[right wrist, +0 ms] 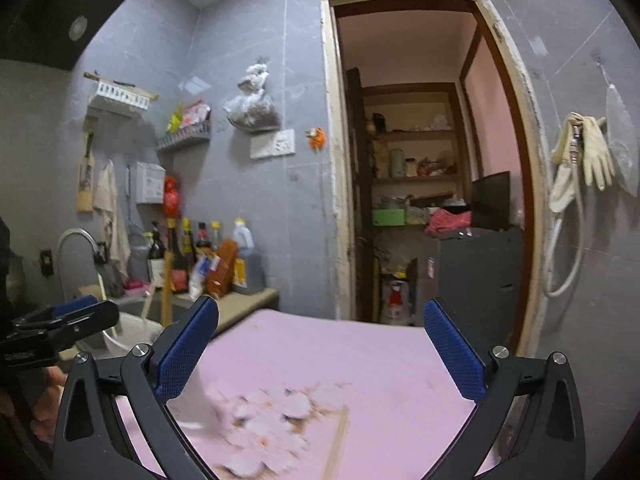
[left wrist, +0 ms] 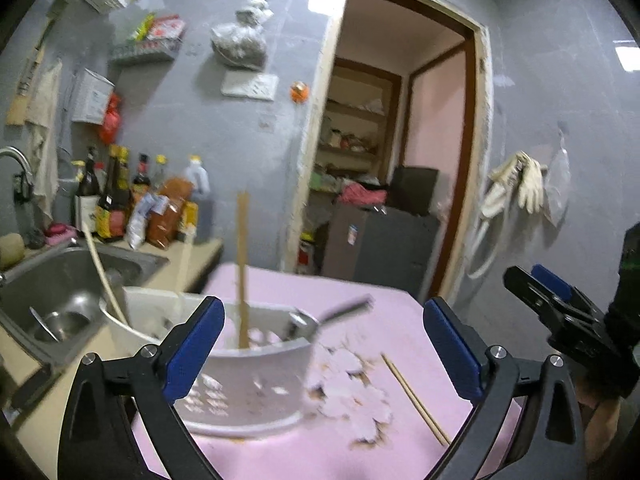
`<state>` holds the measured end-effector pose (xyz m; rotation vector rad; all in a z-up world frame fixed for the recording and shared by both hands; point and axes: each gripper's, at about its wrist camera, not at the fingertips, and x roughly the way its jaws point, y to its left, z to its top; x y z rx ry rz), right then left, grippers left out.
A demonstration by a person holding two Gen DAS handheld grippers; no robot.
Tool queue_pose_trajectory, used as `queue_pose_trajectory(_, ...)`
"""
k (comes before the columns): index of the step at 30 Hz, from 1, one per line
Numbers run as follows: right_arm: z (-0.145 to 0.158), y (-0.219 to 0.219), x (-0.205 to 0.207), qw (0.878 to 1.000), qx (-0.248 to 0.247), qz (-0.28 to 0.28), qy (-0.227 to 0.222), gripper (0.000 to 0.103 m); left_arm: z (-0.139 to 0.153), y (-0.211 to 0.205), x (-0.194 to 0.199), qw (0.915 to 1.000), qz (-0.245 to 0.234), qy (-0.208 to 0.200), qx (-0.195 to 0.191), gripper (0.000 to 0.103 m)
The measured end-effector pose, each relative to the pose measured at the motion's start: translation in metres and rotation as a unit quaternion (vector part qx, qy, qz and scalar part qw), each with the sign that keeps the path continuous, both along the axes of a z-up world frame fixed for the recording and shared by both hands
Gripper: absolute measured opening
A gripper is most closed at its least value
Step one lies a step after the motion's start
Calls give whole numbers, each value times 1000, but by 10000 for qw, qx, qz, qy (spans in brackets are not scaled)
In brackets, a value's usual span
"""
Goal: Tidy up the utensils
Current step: 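Move both tools back to the last two chopsticks and grasp one with the right tool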
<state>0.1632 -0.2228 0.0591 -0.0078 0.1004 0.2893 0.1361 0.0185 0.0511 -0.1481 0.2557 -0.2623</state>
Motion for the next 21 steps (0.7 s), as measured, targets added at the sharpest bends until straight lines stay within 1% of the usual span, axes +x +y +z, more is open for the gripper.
queue_pose_trajectory(6,-19,-23,0,9989,-187,-173,406,103,-19,-27,2,9989,-304,257,235,97)
queue_pose_trajectory(10,-33,-33,4,9961,-276,-233,807,103,-32,-41,6,9971,-405,512,385,97)
queue_pose_trajectory(16,-56,-37,20,9859,-458,-231,1591,103,-54,-54,24,9900,-404,1224,573,97)
queue_pose_trajectory(19,-68,-35,29,9782,-565,-179,1991,99,-64,-57,33,9851,-382,1540,663,97)
queue_pose_trajectory(20,-72,-34,31,9753,-634,-162,2108,93,-67,-58,36,9829,-389,1660,695,97)
queue_pose_trajectory(21,-75,-32,34,9728,-706,-143,2200,90,-69,-58,40,9808,-412,1769,710,97)
